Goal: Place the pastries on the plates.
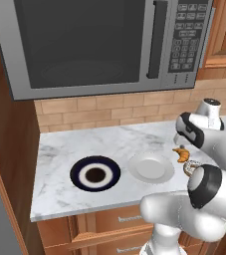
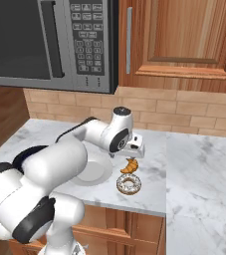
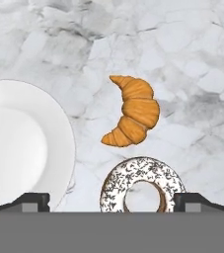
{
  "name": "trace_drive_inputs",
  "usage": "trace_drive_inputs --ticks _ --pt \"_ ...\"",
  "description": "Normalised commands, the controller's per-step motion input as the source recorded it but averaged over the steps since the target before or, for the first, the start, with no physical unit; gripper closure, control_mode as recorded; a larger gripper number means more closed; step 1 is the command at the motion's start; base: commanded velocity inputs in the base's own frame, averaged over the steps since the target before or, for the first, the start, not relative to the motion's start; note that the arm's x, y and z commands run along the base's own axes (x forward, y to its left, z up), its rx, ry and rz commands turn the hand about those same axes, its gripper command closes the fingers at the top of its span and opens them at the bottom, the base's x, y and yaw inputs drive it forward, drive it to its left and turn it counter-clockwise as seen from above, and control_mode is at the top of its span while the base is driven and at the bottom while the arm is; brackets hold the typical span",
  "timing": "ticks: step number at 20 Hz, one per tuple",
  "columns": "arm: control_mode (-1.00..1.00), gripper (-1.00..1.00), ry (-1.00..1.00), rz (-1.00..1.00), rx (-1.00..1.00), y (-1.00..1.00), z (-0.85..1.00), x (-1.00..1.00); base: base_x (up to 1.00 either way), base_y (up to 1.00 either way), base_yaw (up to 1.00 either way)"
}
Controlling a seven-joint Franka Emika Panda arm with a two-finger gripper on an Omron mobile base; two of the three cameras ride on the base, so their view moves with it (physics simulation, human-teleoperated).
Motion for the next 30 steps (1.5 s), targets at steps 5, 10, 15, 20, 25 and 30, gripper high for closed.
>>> trace_drive_inputs --ticks 5,10,15,20,25,30 --pt "-1.0 -1.0 0.0 0.0 0.0 -0.13 -0.13 0.28 0.0 0.0 0.0" --pt "-1.0 -1.0 0.0 0.0 0.0 -0.07 -0.01 0.24 0.0 0.0 0.0" --pt "-1.0 -1.0 0.0 0.0 0.0 -0.23 -0.21 0.18 0.0 0.0 0.0" --pt "-1.0 -1.0 0.0 0.0 0.0 -0.05 -0.21 0.25 0.0 0.0 0.0" --pt "-1.0 -1.0 0.01 0.0 0.0 -0.03 -0.2 0.03 0.0 0.0 0.0" --pt "-1.0 -1.0 0.02 0.0 0.0 0.0 -0.3 0.0 0.0 0.0 0.0"
